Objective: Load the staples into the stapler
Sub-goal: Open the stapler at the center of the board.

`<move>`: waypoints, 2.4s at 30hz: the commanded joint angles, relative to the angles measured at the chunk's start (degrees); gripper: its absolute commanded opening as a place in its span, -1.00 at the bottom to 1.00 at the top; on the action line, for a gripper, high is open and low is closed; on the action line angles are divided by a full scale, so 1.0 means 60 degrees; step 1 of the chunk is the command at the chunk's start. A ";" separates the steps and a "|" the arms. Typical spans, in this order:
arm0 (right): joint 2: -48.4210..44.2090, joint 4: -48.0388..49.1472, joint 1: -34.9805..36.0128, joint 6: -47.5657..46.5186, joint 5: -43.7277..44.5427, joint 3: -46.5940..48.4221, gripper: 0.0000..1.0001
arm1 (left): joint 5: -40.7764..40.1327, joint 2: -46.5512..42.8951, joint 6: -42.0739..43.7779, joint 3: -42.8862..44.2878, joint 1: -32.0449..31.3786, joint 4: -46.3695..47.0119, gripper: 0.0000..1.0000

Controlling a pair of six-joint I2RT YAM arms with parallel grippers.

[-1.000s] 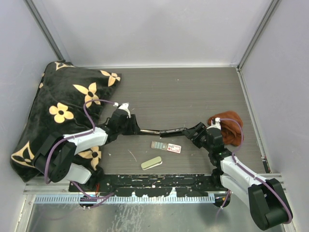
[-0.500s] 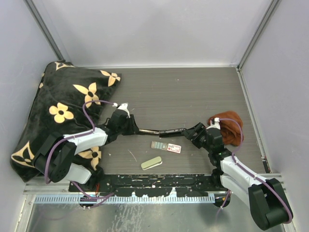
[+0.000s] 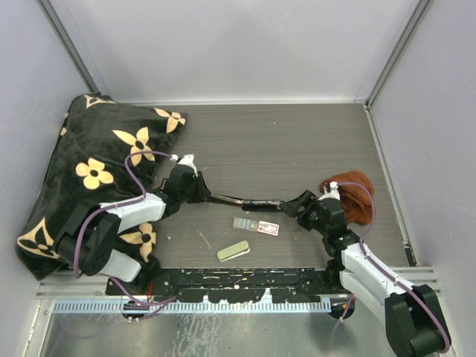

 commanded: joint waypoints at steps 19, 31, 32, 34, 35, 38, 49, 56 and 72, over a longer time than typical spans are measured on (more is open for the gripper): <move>0.0152 -0.1379 -0.0418 -0.1581 -0.0970 0.1660 0.43 | -0.0035 -0.1313 0.0475 -0.0107 0.0525 -0.1163 0.16; 0.1173 -0.1627 0.0531 -0.2539 -0.1045 0.2839 0.27 | 0.0207 -0.4695 -0.0069 0.0255 0.0535 -0.3423 0.98; 0.1185 -0.1708 0.0616 -0.2619 -0.0908 0.2927 0.29 | 0.0323 -0.4919 -0.0169 0.0324 0.0538 -0.3678 0.99; 0.1248 -0.1872 0.0772 -0.2693 -0.0644 0.3102 0.30 | 0.0621 -0.5357 -0.0373 0.0540 0.0538 -0.4364 0.96; 0.1291 -0.1884 0.0842 -0.2723 -0.0602 0.3165 0.30 | 0.0737 -0.5577 -0.0482 0.0647 0.0539 -0.4651 0.96; 0.1582 -0.2043 0.1314 -0.2753 -0.0439 0.3475 0.29 | 0.1273 -0.6313 -0.0703 0.0910 0.0539 -0.5200 0.96; 0.2629 -0.3779 0.4615 -0.1715 0.2776 0.4804 0.16 | 0.1913 -0.5663 0.0745 0.4254 0.0531 -0.9006 0.95; 0.3080 -0.4037 0.5264 -0.0816 0.3456 0.4836 0.04 | 0.1673 -0.4883 0.0932 0.4230 0.0509 -0.8351 0.73; 0.1762 -0.4199 0.5253 -0.0697 0.4695 0.4106 0.07 | 0.2652 -0.1021 0.0368 0.3317 -0.2187 -0.5743 0.39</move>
